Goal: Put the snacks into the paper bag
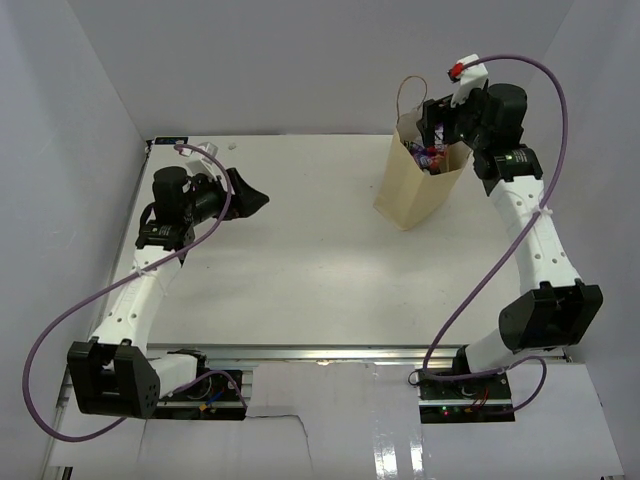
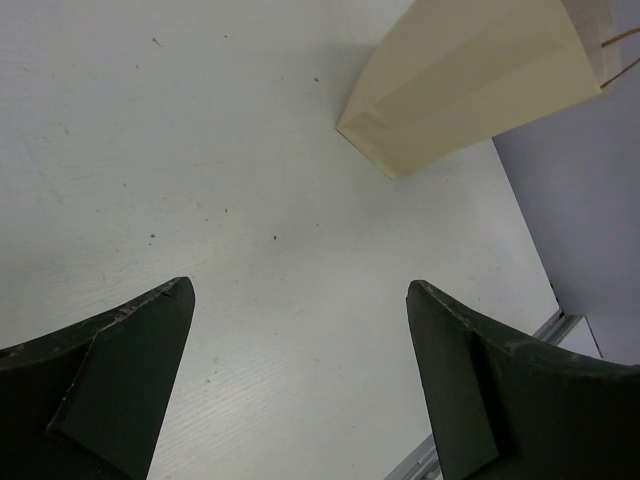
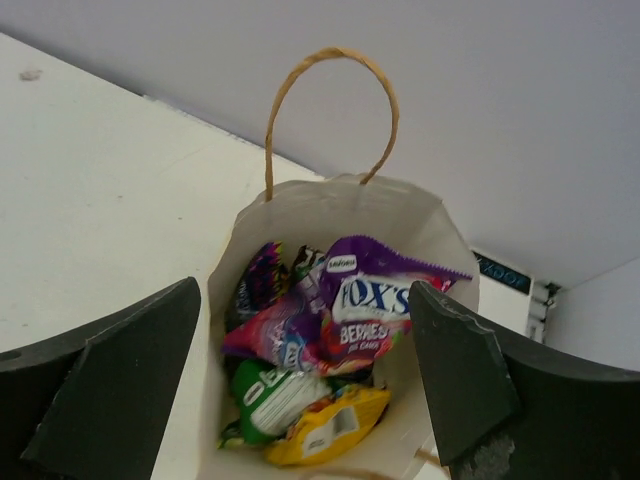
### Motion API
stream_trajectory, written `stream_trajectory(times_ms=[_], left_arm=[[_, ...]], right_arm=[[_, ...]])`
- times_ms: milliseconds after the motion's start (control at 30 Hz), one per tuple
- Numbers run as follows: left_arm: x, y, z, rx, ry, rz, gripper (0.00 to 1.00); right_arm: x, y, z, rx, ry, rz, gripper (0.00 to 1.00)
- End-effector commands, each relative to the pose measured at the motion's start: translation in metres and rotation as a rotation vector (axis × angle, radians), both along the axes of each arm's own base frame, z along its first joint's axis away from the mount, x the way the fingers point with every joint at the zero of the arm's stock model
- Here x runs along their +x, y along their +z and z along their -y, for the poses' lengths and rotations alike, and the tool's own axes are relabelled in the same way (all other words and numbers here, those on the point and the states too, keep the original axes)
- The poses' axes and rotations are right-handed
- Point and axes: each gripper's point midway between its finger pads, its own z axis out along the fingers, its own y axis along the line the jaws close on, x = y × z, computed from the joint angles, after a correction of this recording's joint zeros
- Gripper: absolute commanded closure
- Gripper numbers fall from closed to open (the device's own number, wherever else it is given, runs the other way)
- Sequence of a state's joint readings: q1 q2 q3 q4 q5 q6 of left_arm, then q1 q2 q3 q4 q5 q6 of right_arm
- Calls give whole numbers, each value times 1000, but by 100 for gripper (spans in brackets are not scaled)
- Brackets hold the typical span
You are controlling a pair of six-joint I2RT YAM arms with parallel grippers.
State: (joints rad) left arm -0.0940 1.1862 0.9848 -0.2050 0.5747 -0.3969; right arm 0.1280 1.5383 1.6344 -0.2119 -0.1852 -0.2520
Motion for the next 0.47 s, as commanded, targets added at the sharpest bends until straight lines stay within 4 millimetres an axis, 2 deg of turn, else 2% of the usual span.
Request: stream_trajectory(times_ms=[0,67,133,167,200,300,367,400,433], left_arm=[[4,35,-9,-8,64,85,2],[4,39,-9,-14,69,98,2],[3,42,-9,-22,71,107,2],[3,42,-9,-23,71,109,2],[4,43,-9,-25,73,113,2],[2,45,-8,-34,69,117,2],[0,47,-7,-39,64,122,2],[-1,46,-7,-41,63,123,2],[-1,47,-7,-42,63,124,2]], right_arm=[[-45,23,2,143,-8,-59,10],[-63,10,11,161,-61,-92,10],[-75,5,32,162,-182,-95,10],[-79,-14,39,152,-224,-132,10],[-82,-21,54,136,-306,-137,10],[-99,-47,73,76,-395,-191,10],[-111,-49,80,44,-411,-174,10],[-116,-63,81,29,-405,-198,10],[-122,-62,81,34,-394,-188,10]])
